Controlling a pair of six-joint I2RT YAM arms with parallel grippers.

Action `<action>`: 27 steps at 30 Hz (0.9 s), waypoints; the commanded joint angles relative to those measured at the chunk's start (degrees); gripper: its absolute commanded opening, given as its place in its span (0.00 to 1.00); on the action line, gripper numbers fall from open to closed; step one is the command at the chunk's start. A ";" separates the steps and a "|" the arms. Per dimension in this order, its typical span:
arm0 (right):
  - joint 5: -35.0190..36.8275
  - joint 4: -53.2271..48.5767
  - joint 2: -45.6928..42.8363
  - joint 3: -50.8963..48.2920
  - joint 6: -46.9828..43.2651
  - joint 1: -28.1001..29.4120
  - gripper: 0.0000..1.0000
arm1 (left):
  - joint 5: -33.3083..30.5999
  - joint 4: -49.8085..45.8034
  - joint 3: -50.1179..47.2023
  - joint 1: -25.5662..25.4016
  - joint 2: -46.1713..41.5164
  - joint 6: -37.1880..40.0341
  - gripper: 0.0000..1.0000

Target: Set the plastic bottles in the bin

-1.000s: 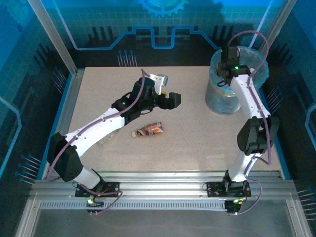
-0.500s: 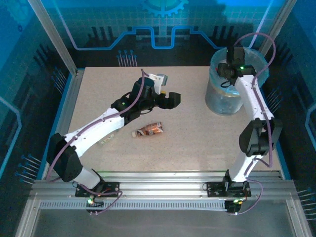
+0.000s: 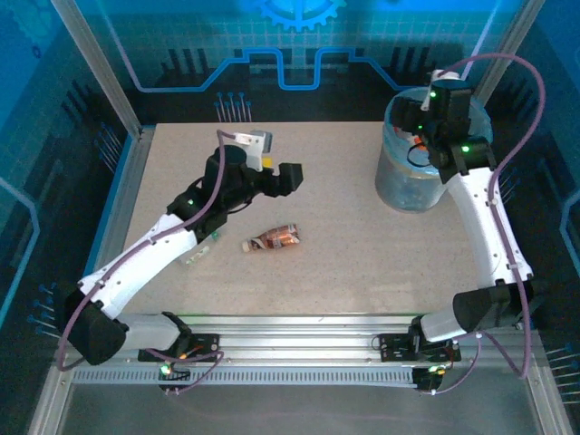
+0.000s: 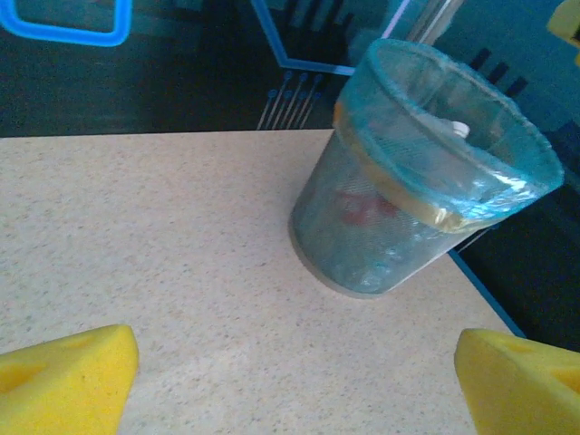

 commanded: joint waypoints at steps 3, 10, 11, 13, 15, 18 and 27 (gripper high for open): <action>-17.04 3.47 -1.13 -2.49 -12.95 12.60 0.80 | -3.45 -5.71 -6.66 3.01 -6.47 -0.56 0.91; -27.95 0.02 5.30 -9.16 -36.72 29.49 0.80 | -4.70 -12.77 -18.54 6.79 -17.11 -3.38 0.92; -28.43 -0.57 6.97 -10.15 -39.80 31.35 0.80 | -4.63 -13.62 -20.21 7.15 -18.83 -3.60 0.92; -28.32 -0.67 9.60 -12.23 -44.06 34.01 0.81 | -4.75 -15.26 -22.98 7.63 -21.60 -4.04 0.93; -26.82 0.08 12.06 -13.40 -46.04 35.59 0.81 | -5.46 -17.23 -25.44 7.99 -24.06 -4.97 0.93; -27.64 0.60 15.87 -13.84 -48.61 35.76 0.82 | -6.54 -19.50 -29.27 8.21 -27.26 -6.74 0.93; -21.41 -5.00 28.40 -7.89 -58.52 37.77 0.82 | -8.13 -18.94 -37.94 8.40 -31.55 -8.97 0.94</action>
